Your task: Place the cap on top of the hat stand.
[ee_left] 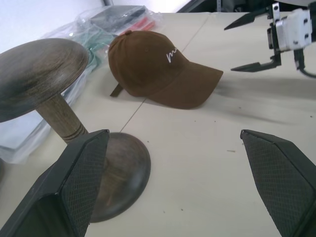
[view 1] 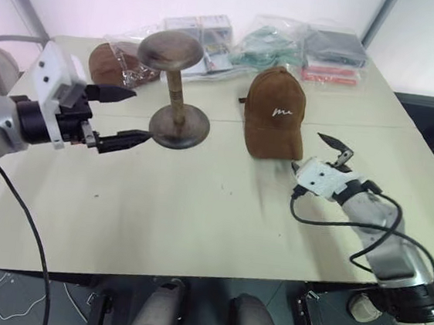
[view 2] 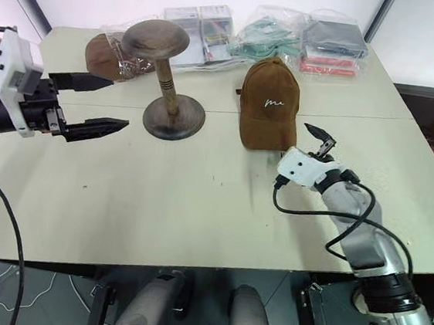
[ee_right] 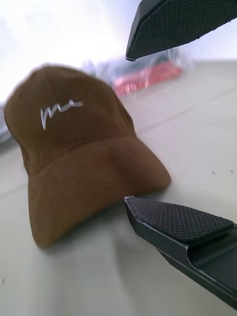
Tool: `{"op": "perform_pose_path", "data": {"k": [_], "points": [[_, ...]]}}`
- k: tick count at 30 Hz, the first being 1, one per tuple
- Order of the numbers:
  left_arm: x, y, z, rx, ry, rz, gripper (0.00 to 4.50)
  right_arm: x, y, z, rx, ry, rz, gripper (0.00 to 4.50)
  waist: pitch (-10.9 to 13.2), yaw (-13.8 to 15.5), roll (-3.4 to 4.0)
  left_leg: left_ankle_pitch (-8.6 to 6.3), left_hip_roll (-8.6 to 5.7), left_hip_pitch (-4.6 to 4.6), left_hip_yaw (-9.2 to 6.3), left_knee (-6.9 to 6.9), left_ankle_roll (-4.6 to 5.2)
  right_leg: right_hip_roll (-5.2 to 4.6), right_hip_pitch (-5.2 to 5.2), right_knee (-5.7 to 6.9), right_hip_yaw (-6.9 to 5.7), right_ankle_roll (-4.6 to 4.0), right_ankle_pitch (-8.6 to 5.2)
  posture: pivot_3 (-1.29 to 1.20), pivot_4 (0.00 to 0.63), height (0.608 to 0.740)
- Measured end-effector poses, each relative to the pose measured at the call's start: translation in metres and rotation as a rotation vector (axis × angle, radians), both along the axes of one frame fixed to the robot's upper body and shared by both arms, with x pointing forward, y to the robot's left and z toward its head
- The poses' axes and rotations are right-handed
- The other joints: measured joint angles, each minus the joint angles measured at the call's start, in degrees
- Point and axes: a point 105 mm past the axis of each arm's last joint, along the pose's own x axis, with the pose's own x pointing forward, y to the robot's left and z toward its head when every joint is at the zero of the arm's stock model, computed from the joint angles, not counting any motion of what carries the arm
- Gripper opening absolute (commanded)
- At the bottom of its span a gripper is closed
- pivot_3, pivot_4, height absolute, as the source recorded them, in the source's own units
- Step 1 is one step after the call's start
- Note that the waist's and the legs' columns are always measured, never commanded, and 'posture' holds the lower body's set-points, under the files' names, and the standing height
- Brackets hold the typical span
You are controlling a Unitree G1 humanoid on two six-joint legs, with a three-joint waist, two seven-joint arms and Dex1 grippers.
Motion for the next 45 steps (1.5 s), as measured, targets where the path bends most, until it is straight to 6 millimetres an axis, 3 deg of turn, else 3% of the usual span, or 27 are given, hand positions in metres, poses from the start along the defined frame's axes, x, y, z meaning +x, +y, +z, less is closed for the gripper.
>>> {"op": "perform_pose_path", "data": {"k": [10,24,37,40,45], "points": [[-0.001,-0.001,-0.002,0.004,0.013,0.008,4.47,0.005,-0.002,-0.039,-0.010,0.023,-0.056,4.50,0.0,-0.1,0.00,0.00,0.00,0.05,0.00,0.00,0.01,0.04,0.06,0.01,-0.01,0.00,0.00,0.00,0.150,0.740],[-0.008,0.003,0.000,0.018,0.005,0.034,4.47,0.046,-0.018,-0.035,0.014,-0.040,-0.150,4.50,0.0,-0.2,-0.03,0.00,0.01,0.17,-0.02,0.02,0.00,0.06,0.20,0.02,-0.02,0.00,0.00,0.00,0.150,0.740],[-0.010,0.007,0.002,0.017,-0.002,0.068,4.47,0.061,-0.013,-0.041,0.037,-0.033,-0.146,4.50,-0.1,-0.5,-0.27,-0.17,0.03,1.07,-0.04,-0.09,0.27,0.09,1.05,-0.08,-0.02,-0.03,-0.01,0.00,0.150,0.740],[-0.010,0.007,0.002,0.017,-0.002,0.068,4.50,0.061,-0.007,-0.044,0.047,-0.028,-0.134,3.75,-0.1,-0.7,-0.31,-0.17,0.05,1.07,-0.03,-0.14,0.27,0.10,1.04,-0.08,0.00,-0.04,-0.02,0.00,0.150,0.740],[-0.010,0.006,0.002,0.018,-0.007,0.071,4.50,0.059,0.011,-0.055,0.055,-0.001,-0.086,1.11,-0.1,-1.2,-0.29,-0.12,0.04,1.03,-0.02,-0.33,0.18,0.09,0.90,-0.08,0.02,-0.10,-0.05,0.00,0.150,0.740]]}}
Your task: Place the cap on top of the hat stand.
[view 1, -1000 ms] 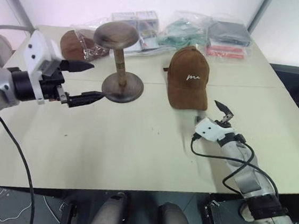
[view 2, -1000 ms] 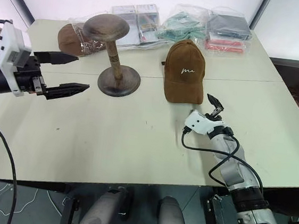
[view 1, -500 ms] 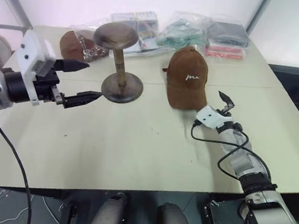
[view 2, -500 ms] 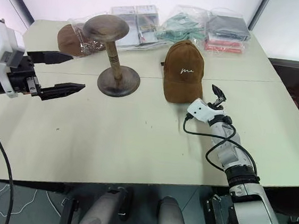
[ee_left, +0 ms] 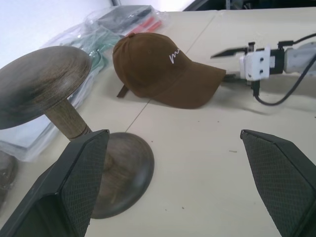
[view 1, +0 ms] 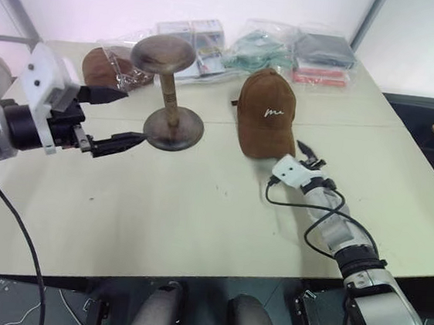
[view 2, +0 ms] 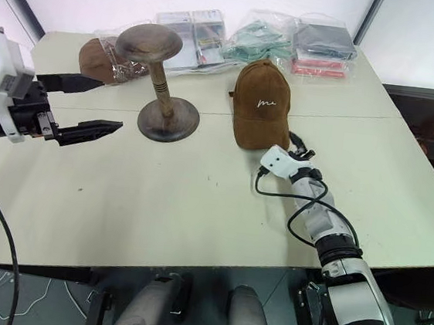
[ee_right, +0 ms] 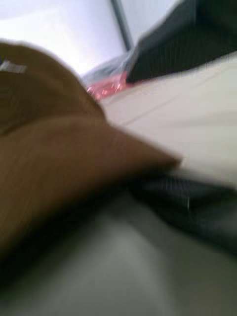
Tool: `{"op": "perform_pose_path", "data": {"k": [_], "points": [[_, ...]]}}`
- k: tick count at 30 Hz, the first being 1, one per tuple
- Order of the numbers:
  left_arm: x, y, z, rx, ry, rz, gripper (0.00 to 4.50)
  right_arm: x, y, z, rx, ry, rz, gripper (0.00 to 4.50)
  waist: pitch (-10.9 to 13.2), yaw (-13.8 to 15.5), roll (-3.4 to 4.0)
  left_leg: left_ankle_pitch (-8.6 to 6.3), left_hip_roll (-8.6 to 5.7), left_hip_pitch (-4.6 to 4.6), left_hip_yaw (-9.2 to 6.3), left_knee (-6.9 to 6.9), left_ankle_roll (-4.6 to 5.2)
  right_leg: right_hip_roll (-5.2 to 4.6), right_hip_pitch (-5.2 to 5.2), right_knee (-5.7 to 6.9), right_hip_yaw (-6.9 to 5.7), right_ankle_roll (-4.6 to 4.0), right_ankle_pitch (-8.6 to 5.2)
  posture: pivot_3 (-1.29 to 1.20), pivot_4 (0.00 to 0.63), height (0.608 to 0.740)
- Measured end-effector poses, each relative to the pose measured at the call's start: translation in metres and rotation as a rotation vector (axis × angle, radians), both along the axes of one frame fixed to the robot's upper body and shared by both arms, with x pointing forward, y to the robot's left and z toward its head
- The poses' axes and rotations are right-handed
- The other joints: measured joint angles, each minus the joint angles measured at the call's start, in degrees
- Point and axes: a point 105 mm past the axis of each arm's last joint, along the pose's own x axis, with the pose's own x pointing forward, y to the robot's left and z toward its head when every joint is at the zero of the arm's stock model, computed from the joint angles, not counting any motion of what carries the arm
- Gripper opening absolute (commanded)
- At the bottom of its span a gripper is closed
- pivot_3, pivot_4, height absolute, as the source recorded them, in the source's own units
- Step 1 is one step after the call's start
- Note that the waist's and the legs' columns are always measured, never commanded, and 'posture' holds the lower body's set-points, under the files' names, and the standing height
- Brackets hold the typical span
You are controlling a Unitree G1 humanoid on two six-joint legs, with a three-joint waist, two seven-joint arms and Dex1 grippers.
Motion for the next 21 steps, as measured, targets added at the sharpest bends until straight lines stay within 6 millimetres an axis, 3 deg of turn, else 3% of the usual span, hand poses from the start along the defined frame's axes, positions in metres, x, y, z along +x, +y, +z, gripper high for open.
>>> {"op": "perform_pose_path", "data": {"k": [2,3,15,18,21], "points": [[0.000,0.000,0.000,0.000,0.001,0.003,4.50,0.001,-0.002,0.006,0.003,-0.021,-0.003,0.12,0.0,-0.2,-0.07,-0.01,0.01,0.02,-0.02,0.01,0.01,0.01,0.04,0.00,-0.01,0.00,0.00,0.00,0.150,0.740],[0.000,0.000,-0.001,0.000,0.004,0.004,4.50,0.001,-0.002,0.009,0.005,-0.032,-0.003,0.04,0.0,-0.3,-0.08,-0.01,0.01,0.02,-0.02,0.01,0.01,0.01,0.04,0.00,-0.01,0.00,0.00,0.00,0.150,0.740],[0.000,0.001,-0.003,-0.001,0.008,0.008,4.50,-0.007,0.004,0.012,0.030,-0.041,0.024,0.04,0.0,-0.5,-0.06,-0.01,0.01,0.01,-0.02,-0.04,0.01,0.01,-0.01,0.00,0.00,-0.04,-0.02,0.00,0.150,0.740],[0.001,0.001,-0.003,-0.001,0.007,0.011,4.50,-0.010,0.011,0.025,0.037,-0.067,0.043,0.04,0.0,-0.5,-0.05,-0.01,0.01,0.01,-0.02,-0.06,0.01,0.01,-0.03,0.00,0.00,-0.04,-0.02,0.00,0.150,0.740],[0.002,0.002,-0.004,-0.011,0.005,0.020,4.50,-0.013,0.011,0.053,0.066,-0.125,0.038,0.04,0.1,-0.4,0.00,-0.01,0.01,-0.03,-0.02,-0.08,0.02,0.00,-0.08,0.00,0.00,-0.03,-0.02,0.00,0.150,0.740]]}}
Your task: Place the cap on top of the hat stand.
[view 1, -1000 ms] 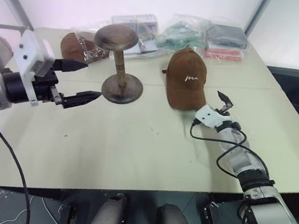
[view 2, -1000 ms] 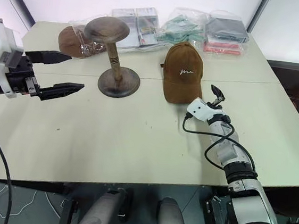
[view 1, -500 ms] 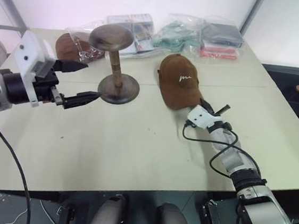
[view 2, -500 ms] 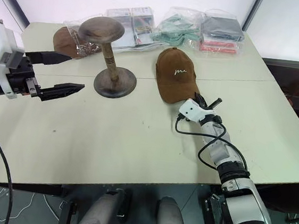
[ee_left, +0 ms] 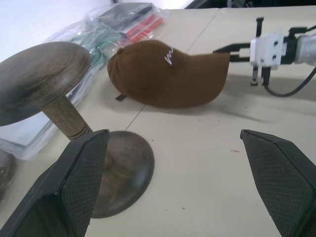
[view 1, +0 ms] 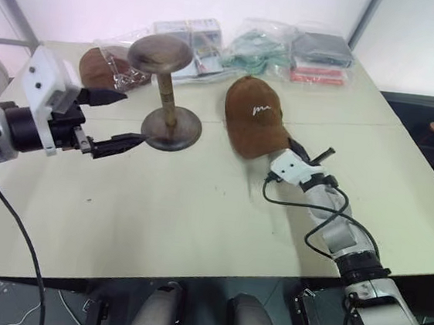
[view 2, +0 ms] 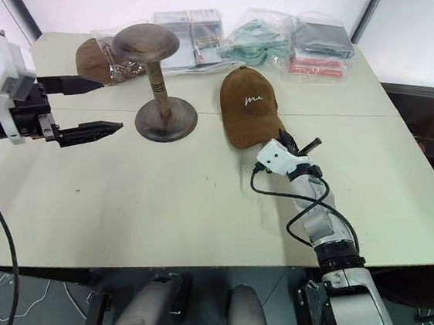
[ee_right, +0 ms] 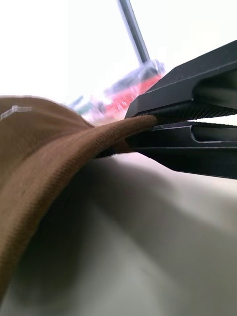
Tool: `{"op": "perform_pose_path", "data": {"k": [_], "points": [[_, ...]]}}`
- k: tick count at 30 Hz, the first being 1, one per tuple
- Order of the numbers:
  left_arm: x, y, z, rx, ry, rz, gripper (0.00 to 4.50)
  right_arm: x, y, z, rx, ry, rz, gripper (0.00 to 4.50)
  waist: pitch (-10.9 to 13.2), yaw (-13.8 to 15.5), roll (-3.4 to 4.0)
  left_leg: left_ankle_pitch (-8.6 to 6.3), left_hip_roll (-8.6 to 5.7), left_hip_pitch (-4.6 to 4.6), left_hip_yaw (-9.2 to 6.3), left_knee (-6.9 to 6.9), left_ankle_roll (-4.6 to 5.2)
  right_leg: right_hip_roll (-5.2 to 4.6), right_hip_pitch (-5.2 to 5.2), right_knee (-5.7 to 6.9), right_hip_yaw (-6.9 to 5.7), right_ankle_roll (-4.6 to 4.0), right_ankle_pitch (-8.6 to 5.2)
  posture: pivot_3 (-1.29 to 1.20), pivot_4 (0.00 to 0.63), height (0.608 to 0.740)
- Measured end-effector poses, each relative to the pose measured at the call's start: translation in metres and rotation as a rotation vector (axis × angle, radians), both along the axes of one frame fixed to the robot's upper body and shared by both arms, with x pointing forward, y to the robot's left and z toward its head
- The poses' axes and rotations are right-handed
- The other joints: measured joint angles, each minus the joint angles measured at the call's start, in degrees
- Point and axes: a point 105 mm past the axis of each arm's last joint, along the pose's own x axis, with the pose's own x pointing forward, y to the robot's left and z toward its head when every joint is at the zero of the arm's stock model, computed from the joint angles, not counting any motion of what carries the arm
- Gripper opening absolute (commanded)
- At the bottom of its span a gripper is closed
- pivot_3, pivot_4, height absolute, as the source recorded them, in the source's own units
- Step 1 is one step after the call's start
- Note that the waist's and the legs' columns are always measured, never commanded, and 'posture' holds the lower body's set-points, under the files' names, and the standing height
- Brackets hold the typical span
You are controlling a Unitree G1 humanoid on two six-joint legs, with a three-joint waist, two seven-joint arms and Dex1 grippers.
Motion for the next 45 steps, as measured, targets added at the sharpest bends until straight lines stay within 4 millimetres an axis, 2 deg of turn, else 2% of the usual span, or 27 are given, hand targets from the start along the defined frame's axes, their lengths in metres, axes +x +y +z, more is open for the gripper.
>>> {"op": "perform_pose_path", "data": {"k": [7,11,16,21,28,35,38,45], "points": [[0.005,0.002,-0.010,-0.057,0.008,0.045,4.50,-0.014,-0.009,0.076,0.057,-0.141,-0.075,0.04,0.0,0.4,-0.03,-0.01,-0.01,0.00,-0.01,0.00,0.00,-0.03,0.01,0.00,-0.01,0.00,0.00,0.00,0.150,0.740],[0.011,0.003,-0.015,-0.082,-0.008,0.087,4.50,-0.021,-0.003,0.104,0.092,-0.163,-0.081,0.04,0.0,0.9,-0.03,-0.01,0.00,0.00,0.00,-0.02,0.00,-0.03,-0.03,0.00,0.00,0.00,0.00,0.00,0.150,0.740],[0.018,-0.002,-0.025,-0.087,-0.005,0.117,4.50,-0.027,0.018,0.129,0.167,-0.187,-0.039,0.04,0.0,1.3,-0.03,-0.01,0.00,-0.01,0.00,-0.04,0.00,-0.04,-0.05,-0.01,0.00,0.00,0.00,0.00,0.150,0.740],[0.022,-0.008,-0.032,-0.107,0.007,0.122,4.50,-0.027,0.046,0.130,0.210,-0.166,0.004,0.04,0.0,1.4,-0.04,-0.01,-0.01,-0.01,-0.01,-0.04,-0.01,-0.06,-0.11,-0.01,-0.01,0.00,0.00,0.00,0.150,0.740],[0.024,-0.019,-0.037,-0.130,0.024,0.091,4.50,-0.031,0.069,0.127,0.237,-0.149,0.031,0.04,0.0,1.4,-0.04,0.00,-0.02,-0.01,-0.01,-0.08,-0.02,-0.05,-0.11,-0.01,-0.02,0.00,0.00,0.00,0.150,0.740],[0.025,-0.021,-0.040,-0.149,0.033,0.089,4.50,-0.028,0.075,0.152,0.298,-0.237,-0.003,0.04,0.0,1.3,-0.04,0.08,-0.03,0.00,-0.01,-0.31,-0.15,-0.06,-0.19,-0.02,-0.01,-0.01,0.01,0.00,0.150,0.740],[0.026,-0.019,-0.039,-0.153,0.027,0.103,4.50,-0.026,0.084,0.158,0.309,-0.277,-0.004,0.04,0.0,1.2,-0.04,0.13,-0.04,0.00,-0.01,-0.48,-0.23,-0.06,-0.30,-0.01,-0.01,-0.05,-0.01,0.00,0.150,0.740],[0.042,-0.002,-0.036,-0.187,-0.006,0.195,4.50,-0.018,0.127,0.157,0.328,-0.312,0.041,0.04,0.0,1.0,-0.04,0.21,-0.03,-0.01,0.00,-0.67,-0.36,-0.03,-0.65,0.02,-0.01,-0.12,-0.04,0.00,0.150,0.740]]}}
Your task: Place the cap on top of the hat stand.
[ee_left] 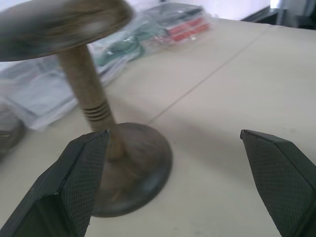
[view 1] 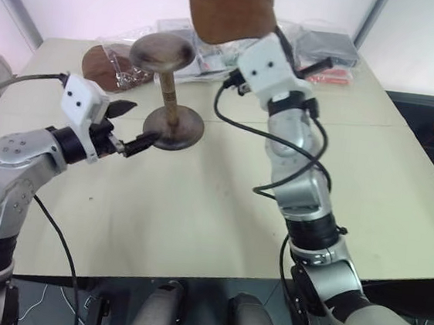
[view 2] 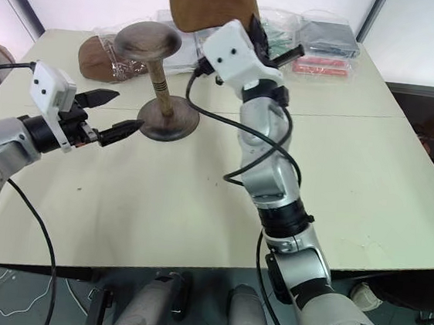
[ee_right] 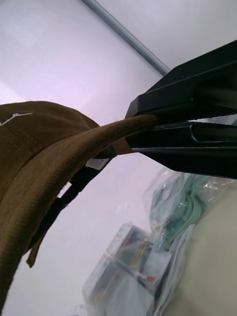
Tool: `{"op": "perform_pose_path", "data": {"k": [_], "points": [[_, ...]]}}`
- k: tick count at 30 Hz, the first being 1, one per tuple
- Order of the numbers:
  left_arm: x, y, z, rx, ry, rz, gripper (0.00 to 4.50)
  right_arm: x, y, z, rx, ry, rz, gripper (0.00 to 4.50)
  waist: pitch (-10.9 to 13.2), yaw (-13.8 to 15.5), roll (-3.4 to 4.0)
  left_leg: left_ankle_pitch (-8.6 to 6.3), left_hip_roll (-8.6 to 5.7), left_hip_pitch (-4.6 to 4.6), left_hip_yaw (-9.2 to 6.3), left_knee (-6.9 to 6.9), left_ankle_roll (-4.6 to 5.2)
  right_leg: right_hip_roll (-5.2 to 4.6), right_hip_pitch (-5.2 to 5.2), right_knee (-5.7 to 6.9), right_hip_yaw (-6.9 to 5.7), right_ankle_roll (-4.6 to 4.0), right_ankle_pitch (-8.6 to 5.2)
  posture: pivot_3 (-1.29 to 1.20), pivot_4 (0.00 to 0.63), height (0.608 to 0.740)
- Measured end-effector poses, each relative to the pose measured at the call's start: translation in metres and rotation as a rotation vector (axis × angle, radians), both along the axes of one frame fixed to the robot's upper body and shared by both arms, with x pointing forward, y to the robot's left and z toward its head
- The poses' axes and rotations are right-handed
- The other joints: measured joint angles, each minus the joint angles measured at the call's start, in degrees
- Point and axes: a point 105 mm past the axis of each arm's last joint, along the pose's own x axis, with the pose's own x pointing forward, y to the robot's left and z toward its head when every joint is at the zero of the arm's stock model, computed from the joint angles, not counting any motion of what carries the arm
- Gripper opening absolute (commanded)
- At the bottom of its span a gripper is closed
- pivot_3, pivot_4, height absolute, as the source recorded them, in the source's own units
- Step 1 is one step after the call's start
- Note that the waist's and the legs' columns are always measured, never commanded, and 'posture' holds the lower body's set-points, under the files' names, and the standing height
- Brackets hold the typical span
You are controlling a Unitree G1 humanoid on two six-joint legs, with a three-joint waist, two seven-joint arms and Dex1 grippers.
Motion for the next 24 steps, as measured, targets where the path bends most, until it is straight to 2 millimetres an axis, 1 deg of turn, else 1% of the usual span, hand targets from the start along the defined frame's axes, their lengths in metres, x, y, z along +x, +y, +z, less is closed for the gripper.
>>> {"op": "perform_pose_path", "data": {"k": [4,9,12,14,17,21,24], "points": [[0.007,0.008,0.002,-0.008,-0.028,0.054,4.50,-0.004,0.029,-0.004,-0.024,-0.034,0.043,0.04,0.0,0.0,0.00,0.09,0.00,-0.01,0.00,-0.04,-0.15,0.00,-0.06,0.00,0.00,0.00,0.00,0.00,0.150,0.740],[0.011,0.023,0.007,0.000,-0.065,0.133,4.50,-0.011,0.052,-0.010,-0.057,-0.086,0.059,0.04,0.0,0.0,-0.02,0.11,0.00,-0.02,0.00,-0.05,-0.19,0.01,-0.08,0.01,0.00,0.00,0.00,0.00,0.150,0.740],[0.005,0.040,0.012,0.018,-0.076,0.176,4.50,-0.011,0.062,-0.018,-0.091,-0.094,0.066,0.04,0.0,-0.1,-0.05,0.11,0.00,-0.02,0.00,-0.09,-0.19,0.00,-0.13,0.02,0.01,-0.01,0.00,0.00,0.150,0.740],[-0.003,0.055,0.013,0.037,-0.066,0.203,4.50,-0.013,0.066,-0.023,-0.120,-0.111,0.071,0.04,0.0,-0.3,-0.07,0.11,0.00,-0.02,0.00,-0.14,-0.19,0.00,-0.15,0.02,0.02,-0.03,-0.01,0.00,0.150,0.740],[-0.013,0.069,0.016,0.045,-0.056,0.232,4.50,-0.013,0.066,-0.036,-0.158,-0.111,0.075,0.04,0.0,-0.5,-0.11,0.11,0.01,-0.02,-0.03,-0.17,-0.18,0.00,-0.15,0.02,0.00,-0.05,-0.02,0.00,0.150,0.740],[-0.024,0.076,0.020,0.053,-0.047,0.230,4.50,-0.017,0.069,-0.052,-0.198,-0.121,0.091,0.04,0.0,-0.8,-0.19,0.08,0.01,-0.02,-0.05,-0.17,-0.15,0.00,-0.14,0.02,0.00,-0.06,-0.02,0.00,0.150,0.740],[-0.031,0.078,0.030,0.053,-0.056,0.227,4.50,-0.021,0.069,-0.072,-0.226,-0.105,0.087,0.04,0.0,-0.9,-0.22,0.08,0.01,-0.02,-0.07,-0.18,-0.15,0.01,-0.14,0.02,0.00,-0.07,-0.03,0.00,0.150,0.740]]}}
